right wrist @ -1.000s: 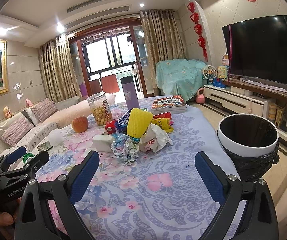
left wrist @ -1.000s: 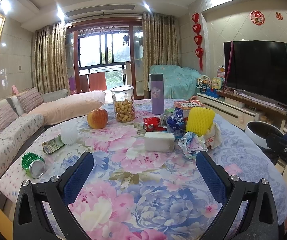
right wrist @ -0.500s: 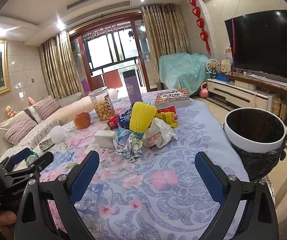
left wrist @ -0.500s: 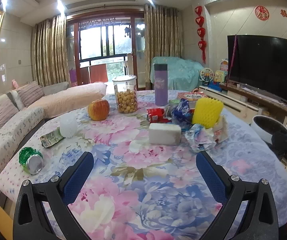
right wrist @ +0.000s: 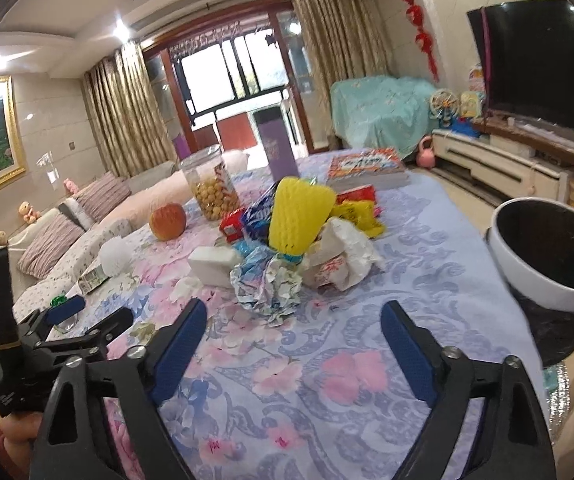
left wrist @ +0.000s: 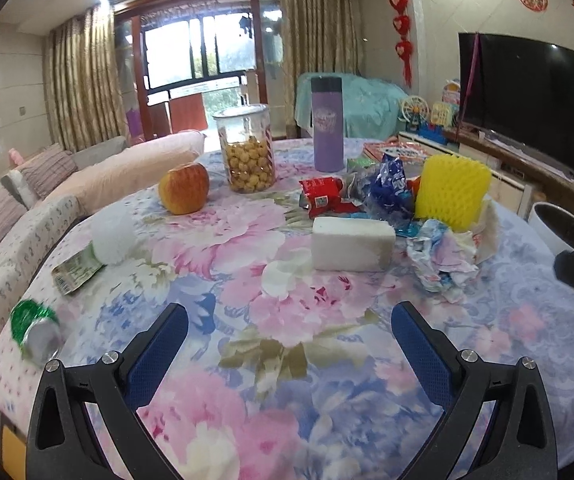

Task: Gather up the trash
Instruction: 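Grasp the crumpled paper with the right tool while the left tool grasps the white foam block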

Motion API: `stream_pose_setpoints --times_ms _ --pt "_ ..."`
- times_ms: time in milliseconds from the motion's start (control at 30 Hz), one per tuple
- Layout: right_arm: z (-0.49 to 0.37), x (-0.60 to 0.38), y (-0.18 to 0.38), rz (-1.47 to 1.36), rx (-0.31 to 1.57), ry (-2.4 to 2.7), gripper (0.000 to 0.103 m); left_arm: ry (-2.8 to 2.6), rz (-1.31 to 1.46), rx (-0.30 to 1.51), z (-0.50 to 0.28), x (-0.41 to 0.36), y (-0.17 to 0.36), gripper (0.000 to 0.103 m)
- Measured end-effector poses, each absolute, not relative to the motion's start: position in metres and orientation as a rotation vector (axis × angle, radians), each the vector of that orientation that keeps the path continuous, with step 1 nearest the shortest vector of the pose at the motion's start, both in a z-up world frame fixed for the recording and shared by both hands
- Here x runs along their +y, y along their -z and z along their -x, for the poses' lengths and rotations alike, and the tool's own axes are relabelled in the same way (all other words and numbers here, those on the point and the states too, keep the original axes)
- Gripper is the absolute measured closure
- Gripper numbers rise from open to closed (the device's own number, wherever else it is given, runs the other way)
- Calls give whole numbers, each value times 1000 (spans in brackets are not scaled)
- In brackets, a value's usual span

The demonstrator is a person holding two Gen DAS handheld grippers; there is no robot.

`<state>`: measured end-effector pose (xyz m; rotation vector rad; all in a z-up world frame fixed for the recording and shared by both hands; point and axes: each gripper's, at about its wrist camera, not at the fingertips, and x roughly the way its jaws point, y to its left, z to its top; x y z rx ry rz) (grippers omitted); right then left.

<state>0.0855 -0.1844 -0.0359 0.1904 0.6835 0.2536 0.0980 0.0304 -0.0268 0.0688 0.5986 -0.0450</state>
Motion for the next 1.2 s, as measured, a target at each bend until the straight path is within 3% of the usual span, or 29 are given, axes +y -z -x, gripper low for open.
stream_pose_setpoints --times_ms 233,600,667,733,833,1000,1200 --pt "-119 -167 57 -201 774 -314 40 129 -83 653 -149 43 33 5" --pt "-165 -157 79 -233 882 -364 59 331 -142 777 -235 43 51 13" --pt "-170 -157 83 -236 895 -375 65 353 -149 791 -245 40 54 20" --pt "-174 -157 87 -245 905 -382 86 375 -153 806 -253 38 59 42" --pt "-174 -162 89 -272 908 -396 89 437 -135 827 -259 35 62 74" --pt "-164 -170 84 -281 893 -410 90 410 -131 789 -253 39 58 93" --pt "-143 -183 78 -305 881 -412 91 382 -57 778 -222 49 52 100"
